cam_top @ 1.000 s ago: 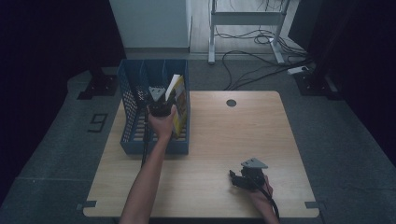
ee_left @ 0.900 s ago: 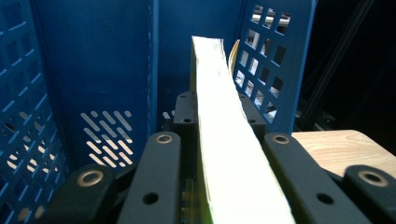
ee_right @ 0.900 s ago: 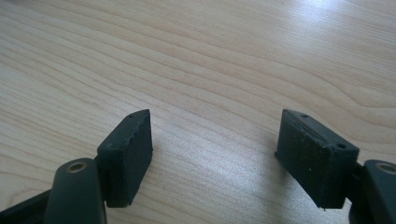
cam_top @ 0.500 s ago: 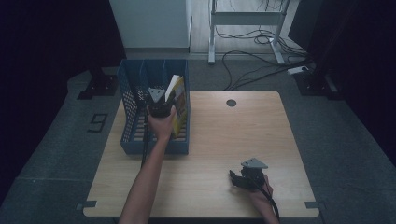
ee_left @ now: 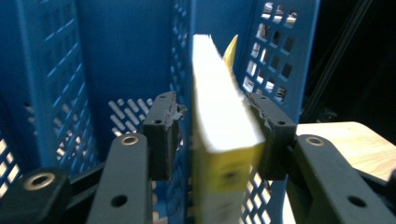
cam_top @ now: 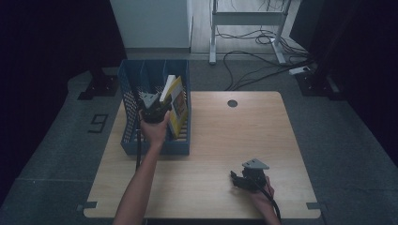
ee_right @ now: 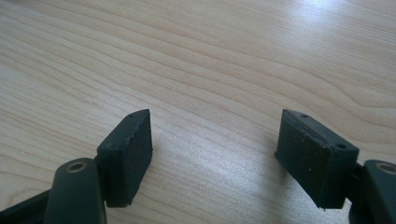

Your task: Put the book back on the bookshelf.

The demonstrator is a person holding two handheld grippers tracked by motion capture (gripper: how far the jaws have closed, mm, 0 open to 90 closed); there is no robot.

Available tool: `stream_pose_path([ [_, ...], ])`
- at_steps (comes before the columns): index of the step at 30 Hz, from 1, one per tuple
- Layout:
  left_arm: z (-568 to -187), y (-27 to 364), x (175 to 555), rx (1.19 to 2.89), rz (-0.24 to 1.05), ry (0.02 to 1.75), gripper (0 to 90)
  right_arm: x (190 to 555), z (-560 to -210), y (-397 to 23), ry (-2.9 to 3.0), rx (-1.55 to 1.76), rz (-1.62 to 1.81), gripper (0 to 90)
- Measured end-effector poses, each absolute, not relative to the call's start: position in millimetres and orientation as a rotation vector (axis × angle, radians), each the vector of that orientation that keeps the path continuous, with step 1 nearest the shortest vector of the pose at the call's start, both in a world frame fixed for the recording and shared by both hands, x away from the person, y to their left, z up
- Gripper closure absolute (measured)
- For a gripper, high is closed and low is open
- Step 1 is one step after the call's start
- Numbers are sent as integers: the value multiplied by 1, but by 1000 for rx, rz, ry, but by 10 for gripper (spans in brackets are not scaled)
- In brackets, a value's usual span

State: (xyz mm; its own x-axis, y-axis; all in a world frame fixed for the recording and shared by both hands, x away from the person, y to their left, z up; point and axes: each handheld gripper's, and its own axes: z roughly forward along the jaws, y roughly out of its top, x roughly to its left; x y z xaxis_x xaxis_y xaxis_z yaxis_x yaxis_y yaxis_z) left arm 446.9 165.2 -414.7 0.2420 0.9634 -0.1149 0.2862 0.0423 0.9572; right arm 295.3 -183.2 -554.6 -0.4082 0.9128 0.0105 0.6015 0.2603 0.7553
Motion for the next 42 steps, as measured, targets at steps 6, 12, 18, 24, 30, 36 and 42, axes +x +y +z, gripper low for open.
stream_pose_path([
  [6, -417, 166, 446, 1467, 794, 1233, 480, 295, -555, -183, 2105, 1375, 971, 262],
  [12, -416, 164, 446, 1506, 765, 1219, 421, 295, -555, -183, 2106, 1374, 970, 262],
  [18, -417, 166, 440, 1515, 751, 1201, 415, 295, -555, -183, 2105, 1375, 971, 262],
  [24, -420, 168, 434, 1537, 723, 1188, 520, 295, -555, -183, 2105, 1375, 970, 262],
  [30, -425, 168, 432, 1544, 719, 1189, 505, 295, -555, -183, 2106, 1375, 971, 262],
  [36, -427, 170, 424, 1552, 707, 1174, 492, 295, -555, -183, 2105, 1375, 971, 262],
  [42, -428, 174, 415, 1569, 672, 1158, 493, 295, -555, -183, 2104, 1375, 971, 262],
])
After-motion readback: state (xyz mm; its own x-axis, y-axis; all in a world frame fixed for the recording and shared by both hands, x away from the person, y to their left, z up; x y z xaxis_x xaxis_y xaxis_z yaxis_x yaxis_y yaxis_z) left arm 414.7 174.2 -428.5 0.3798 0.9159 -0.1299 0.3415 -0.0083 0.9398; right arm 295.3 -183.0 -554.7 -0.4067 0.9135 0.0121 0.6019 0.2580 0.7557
